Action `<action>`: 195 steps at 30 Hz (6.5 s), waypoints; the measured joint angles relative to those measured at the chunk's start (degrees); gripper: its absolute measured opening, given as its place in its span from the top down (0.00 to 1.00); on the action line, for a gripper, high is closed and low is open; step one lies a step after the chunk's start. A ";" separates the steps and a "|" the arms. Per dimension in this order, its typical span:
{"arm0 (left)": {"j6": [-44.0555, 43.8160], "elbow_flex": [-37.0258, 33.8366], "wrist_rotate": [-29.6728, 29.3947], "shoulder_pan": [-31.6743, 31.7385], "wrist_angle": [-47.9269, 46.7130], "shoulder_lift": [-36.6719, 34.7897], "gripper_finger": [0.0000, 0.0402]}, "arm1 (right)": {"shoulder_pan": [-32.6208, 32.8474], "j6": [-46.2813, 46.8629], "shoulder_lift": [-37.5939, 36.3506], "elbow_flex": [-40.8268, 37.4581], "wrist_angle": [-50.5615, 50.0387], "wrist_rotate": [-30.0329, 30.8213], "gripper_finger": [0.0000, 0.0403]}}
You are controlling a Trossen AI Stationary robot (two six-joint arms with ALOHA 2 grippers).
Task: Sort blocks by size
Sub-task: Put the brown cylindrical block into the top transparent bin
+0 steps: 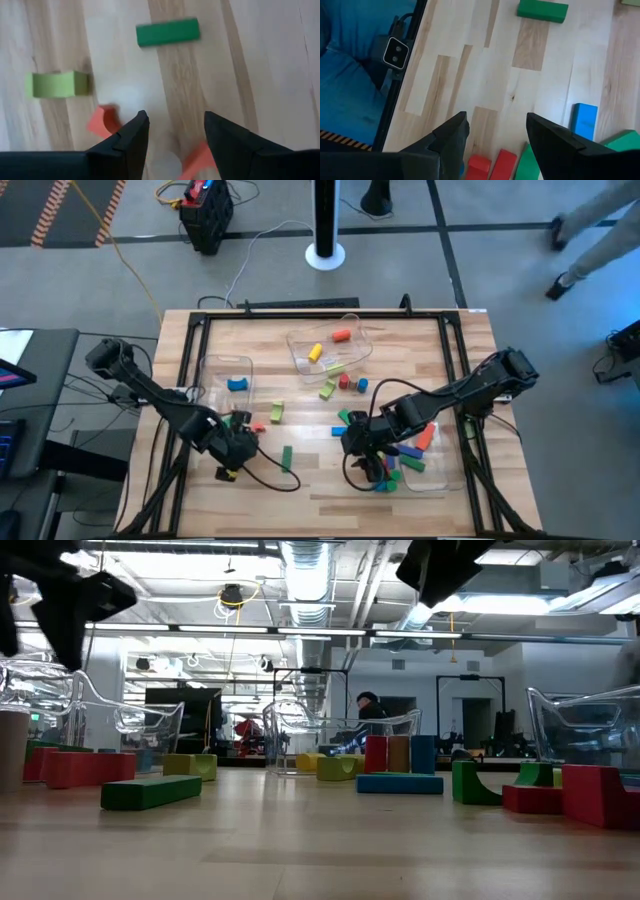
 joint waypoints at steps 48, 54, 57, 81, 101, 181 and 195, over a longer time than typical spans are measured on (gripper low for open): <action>19.12 4.98 -4.08 -5.35 -7.13 13.40 0.49 | -1.89 -0.62 0.00 -2.14 5.10 1.09 0.42; 24.73 10.84 -4.68 -5.23 -11.37 19.74 0.49 | -2.05 -0.59 0.00 -2.14 5.36 1.09 0.42; 26.11 10.84 -3.92 -4.72 -13.52 19.58 0.49 | -1.79 -0.59 0.00 -2.14 5.31 1.09 0.42; 24.80 4.44 0.09 -2.59 -11.93 13.33 0.49 | 0.20 -0.59 0.00 -2.14 5.34 2.58 0.42; 24.38 1.72 1.53 -0.78 -10.47 13.33 0.66 | 0.29 -0.62 0.00 -2.14 5.64 2.60 0.42; 35.46 6.81 -3.12 12.70 45.99 -5.40 0.67 | 6.64 -49.17 -0.02 -2.16 47.01 49.87 0.42; 38.53 6.81 -7.06 12.94 47.91 -5.22 0.67 | 6.60 -48.04 0.00 -2.16 50.25 53.56 0.42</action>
